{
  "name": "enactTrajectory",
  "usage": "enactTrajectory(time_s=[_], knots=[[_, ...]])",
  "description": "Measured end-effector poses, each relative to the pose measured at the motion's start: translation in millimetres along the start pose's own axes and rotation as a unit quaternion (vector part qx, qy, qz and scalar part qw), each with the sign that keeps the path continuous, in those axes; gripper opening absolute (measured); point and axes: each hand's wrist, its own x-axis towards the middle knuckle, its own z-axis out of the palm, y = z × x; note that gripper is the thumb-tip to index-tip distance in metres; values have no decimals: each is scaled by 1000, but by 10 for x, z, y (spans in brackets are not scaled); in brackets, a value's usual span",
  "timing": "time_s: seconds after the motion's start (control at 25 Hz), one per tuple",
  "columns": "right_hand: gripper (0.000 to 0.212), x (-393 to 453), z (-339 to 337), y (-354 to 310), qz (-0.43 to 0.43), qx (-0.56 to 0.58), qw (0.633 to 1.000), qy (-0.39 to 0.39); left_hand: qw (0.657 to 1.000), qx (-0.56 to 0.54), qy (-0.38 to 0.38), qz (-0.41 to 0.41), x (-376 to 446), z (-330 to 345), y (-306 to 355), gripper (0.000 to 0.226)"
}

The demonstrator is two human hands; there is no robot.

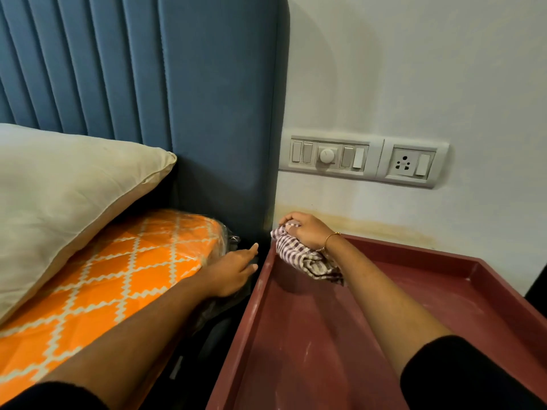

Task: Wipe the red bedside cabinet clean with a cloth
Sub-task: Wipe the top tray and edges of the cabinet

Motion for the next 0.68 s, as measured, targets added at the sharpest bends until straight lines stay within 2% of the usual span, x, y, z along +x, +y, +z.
enactTrajectory(time_s=[0.16,0.28,0.52,0.68], knots=[[24,166,254,92,-3,-92,996,20,1000,9,-19,16,106,40,-12,55],[27,204,279,48,-10,-142,989,50,999,-13,-23,19,153,44,-12,64],[21,-60,329,70,-95,-172,980,-21,999,-32,7,24,136,41,9,80],[19,67,345,1,-67,-204,976,32,999,-38,9,37,117,55,37,84]])
